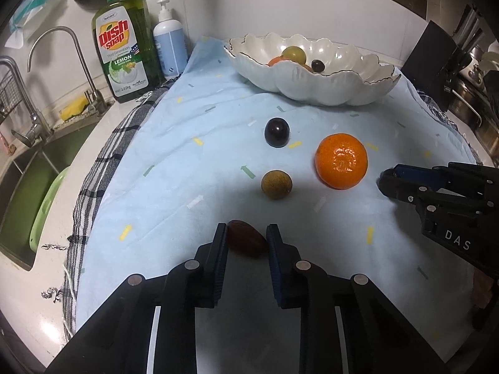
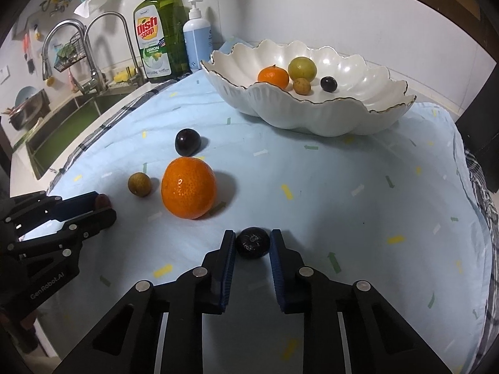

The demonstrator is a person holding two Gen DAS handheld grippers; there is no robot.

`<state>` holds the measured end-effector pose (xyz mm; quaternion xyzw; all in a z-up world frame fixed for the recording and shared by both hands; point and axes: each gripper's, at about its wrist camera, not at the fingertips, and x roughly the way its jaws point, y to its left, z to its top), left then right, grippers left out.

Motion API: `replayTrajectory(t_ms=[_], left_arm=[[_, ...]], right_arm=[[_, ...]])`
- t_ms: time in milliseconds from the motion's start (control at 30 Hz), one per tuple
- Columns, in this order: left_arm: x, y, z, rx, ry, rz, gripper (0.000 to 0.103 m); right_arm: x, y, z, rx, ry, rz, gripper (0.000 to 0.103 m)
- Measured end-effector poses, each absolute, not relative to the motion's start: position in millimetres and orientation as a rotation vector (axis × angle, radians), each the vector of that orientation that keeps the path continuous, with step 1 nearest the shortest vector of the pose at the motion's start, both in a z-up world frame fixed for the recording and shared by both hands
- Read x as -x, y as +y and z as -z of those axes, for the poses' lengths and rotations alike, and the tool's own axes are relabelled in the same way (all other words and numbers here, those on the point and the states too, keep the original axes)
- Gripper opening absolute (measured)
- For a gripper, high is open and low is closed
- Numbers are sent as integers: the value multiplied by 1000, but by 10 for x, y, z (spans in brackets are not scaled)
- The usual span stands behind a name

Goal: Organize fruits
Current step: 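Grasp the red oval fruit with the left tool while the right tool grasps a dark plum, then carry the red oval fruit and dark plum with both tools over the bowl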

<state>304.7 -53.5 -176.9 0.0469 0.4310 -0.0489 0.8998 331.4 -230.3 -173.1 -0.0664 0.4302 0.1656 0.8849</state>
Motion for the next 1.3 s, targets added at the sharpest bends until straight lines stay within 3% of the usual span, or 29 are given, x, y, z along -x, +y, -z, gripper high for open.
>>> replayTrajectory(t_ms=[1300], left_arm=[[-2999, -821, 631, -87, 580, 201, 25]], right_arm=[[-3135, -2605, 616, 84, 578, -318, 23]])
